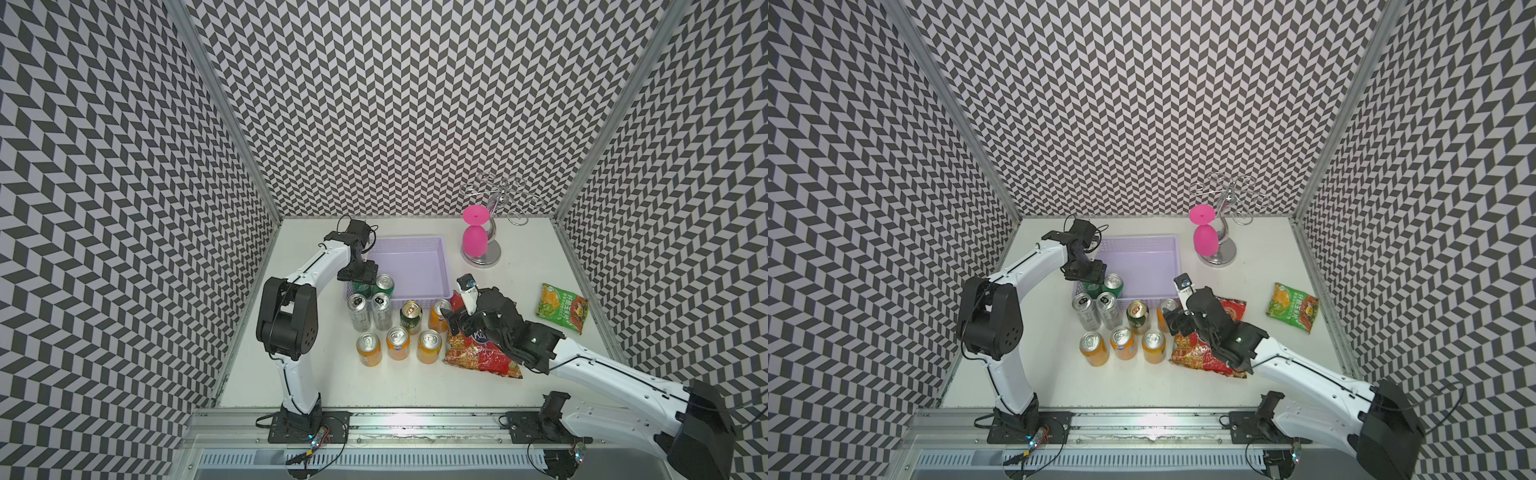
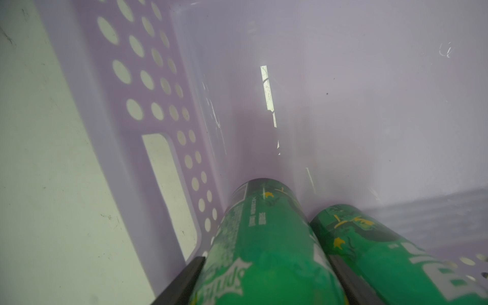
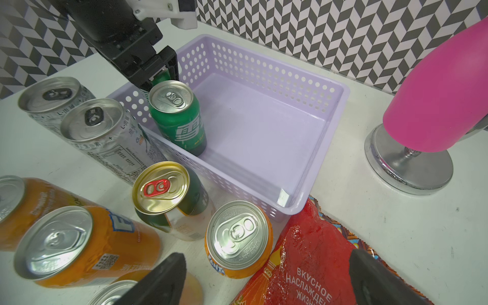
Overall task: Take out the drinks from the basket
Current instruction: Pick up the drink from the basket.
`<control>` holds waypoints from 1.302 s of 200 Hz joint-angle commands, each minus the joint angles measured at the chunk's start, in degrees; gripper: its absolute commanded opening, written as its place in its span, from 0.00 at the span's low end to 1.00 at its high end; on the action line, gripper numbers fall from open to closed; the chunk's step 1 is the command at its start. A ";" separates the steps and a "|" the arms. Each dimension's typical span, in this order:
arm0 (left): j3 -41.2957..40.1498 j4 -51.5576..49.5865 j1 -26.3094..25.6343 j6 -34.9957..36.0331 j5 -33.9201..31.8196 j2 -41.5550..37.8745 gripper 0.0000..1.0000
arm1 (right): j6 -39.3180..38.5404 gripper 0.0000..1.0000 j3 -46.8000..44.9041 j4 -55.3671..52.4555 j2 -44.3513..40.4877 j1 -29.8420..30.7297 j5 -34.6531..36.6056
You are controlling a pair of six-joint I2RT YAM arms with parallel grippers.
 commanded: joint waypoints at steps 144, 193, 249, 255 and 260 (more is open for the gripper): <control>12.39 -6.93 -1.09 1.31 1.77 -2.58 0.48 | -0.24 1.00 0.26 1.70 -0.26 -0.29 0.97; 18.16 -10.73 -2.47 1.44 1.16 -4.77 0.47 | -0.03 0.99 0.80 1.50 -0.26 -0.26 2.20; 25.10 -15.19 -5.78 0.69 0.54 -7.63 0.47 | 0.67 0.99 1.07 0.62 -0.59 -1.17 2.85; 25.91 -15.53 -6.34 0.55 0.45 -7.93 0.47 | 0.70 1.00 1.07 0.58 -0.69 -1.43 2.59; 26.60 -15.96 -6.78 0.42 0.45 -8.17 0.47 | 0.74 1.00 1.06 0.60 -0.85 -1.65 2.42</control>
